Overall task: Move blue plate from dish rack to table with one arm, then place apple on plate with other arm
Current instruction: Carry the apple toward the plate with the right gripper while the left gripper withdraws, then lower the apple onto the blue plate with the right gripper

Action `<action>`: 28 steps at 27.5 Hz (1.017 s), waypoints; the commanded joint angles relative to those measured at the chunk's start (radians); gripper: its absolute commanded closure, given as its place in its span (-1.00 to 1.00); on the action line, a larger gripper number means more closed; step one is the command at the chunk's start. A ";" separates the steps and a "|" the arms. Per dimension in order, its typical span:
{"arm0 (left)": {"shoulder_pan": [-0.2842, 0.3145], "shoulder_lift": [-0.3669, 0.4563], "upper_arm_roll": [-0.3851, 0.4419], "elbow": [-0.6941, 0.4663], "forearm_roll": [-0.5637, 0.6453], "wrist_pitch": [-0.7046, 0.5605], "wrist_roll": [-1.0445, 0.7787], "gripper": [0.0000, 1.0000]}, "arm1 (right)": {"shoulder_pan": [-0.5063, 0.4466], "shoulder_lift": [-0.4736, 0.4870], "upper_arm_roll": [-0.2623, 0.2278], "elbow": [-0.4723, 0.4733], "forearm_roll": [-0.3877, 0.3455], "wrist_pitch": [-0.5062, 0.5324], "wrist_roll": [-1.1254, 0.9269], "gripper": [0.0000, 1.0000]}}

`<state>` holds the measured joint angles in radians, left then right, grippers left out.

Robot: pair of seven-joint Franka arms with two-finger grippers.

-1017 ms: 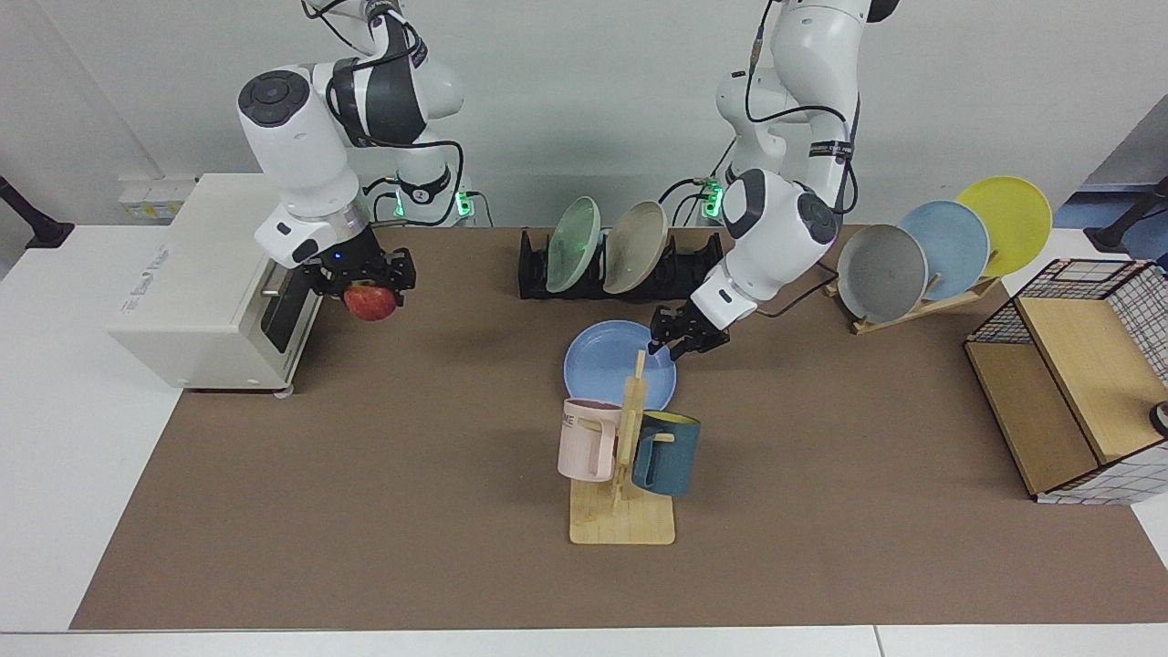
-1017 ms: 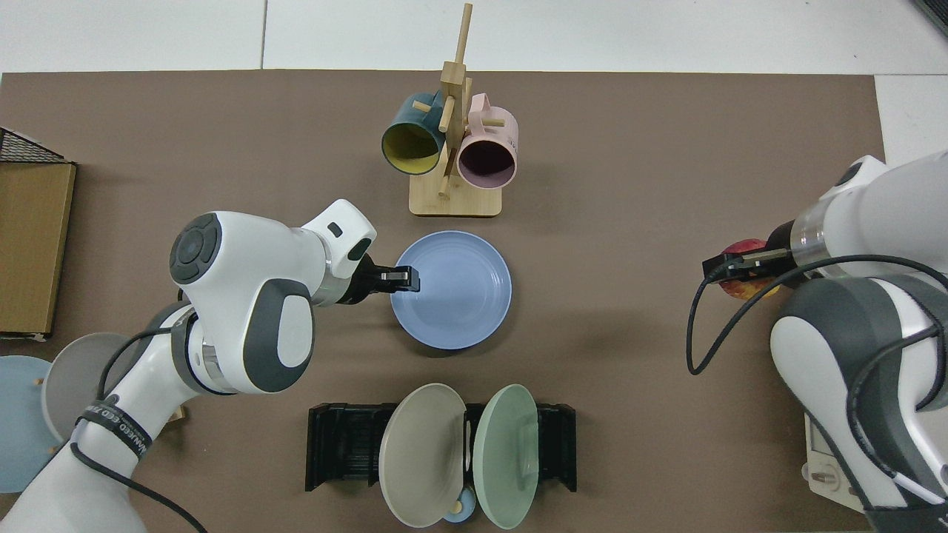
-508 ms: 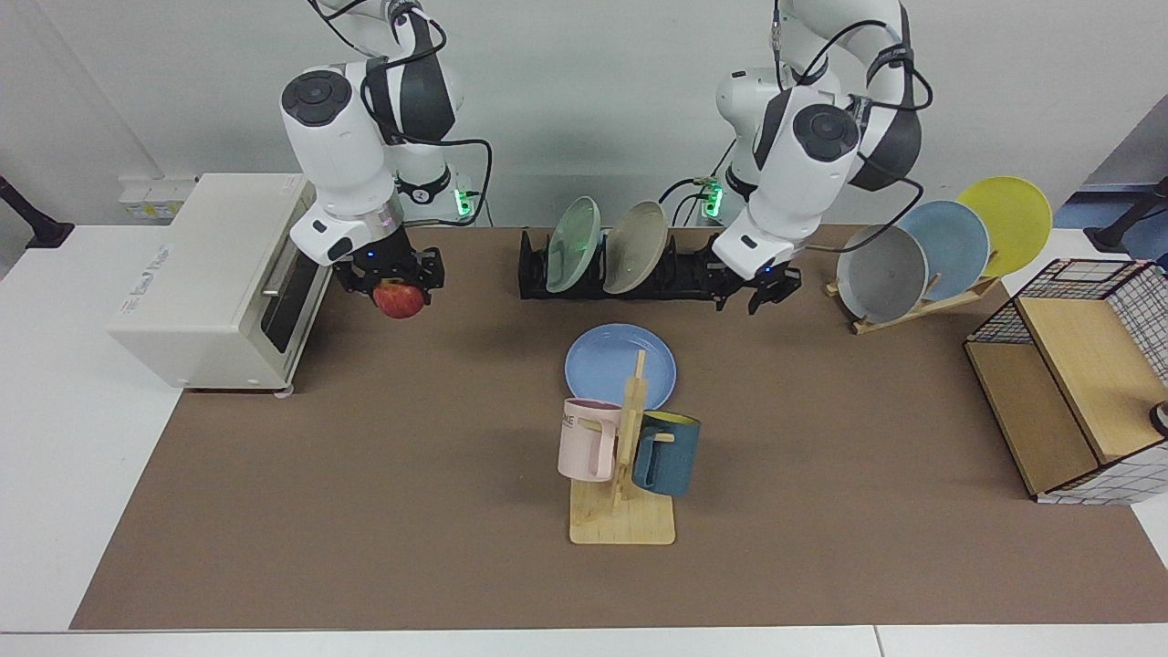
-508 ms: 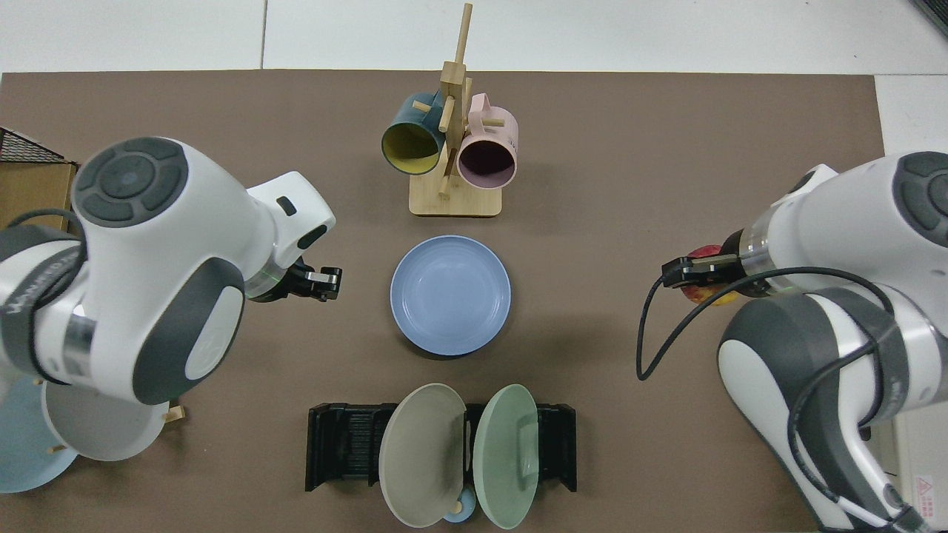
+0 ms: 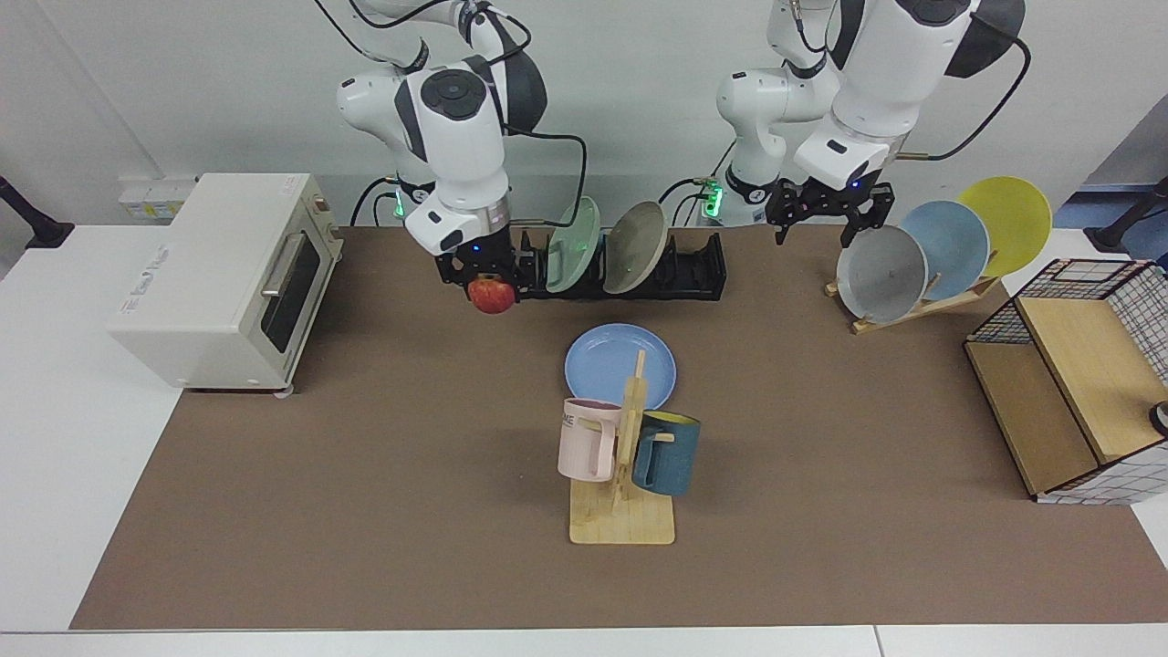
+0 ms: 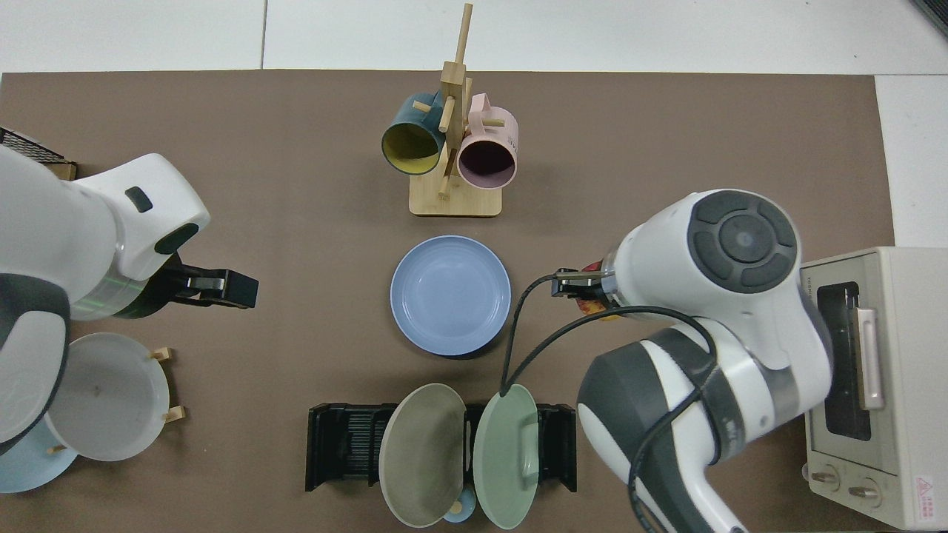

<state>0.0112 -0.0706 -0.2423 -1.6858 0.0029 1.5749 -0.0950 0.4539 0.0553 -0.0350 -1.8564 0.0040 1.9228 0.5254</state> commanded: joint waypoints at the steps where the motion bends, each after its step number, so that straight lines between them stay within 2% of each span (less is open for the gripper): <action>1: 0.009 0.005 0.015 0.046 0.016 -0.042 0.018 -0.98 | 0.048 0.090 -0.002 0.091 -0.004 0.002 0.114 1.00; 8: 0.009 0.003 0.040 0.043 0.012 -0.042 0.017 -1.00 | 0.127 0.228 0.000 0.187 0.017 0.079 0.254 1.00; 14: 0.010 0.003 0.055 0.044 0.011 -0.039 0.015 -1.00 | 0.213 0.385 -0.005 0.309 0.016 0.091 0.321 1.00; 19: 0.012 -0.008 0.058 0.044 0.009 -0.041 0.011 -1.00 | 0.233 0.428 -0.002 0.306 0.014 0.148 0.354 1.00; 28: 0.012 -0.009 0.063 0.046 0.009 -0.041 0.009 -1.00 | 0.252 0.436 0.000 0.250 0.025 0.203 0.354 1.00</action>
<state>0.0195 -0.0755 -0.1830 -1.6537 0.0029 1.5568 -0.0902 0.7055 0.4943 -0.0337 -1.5866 0.0149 2.1020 0.8630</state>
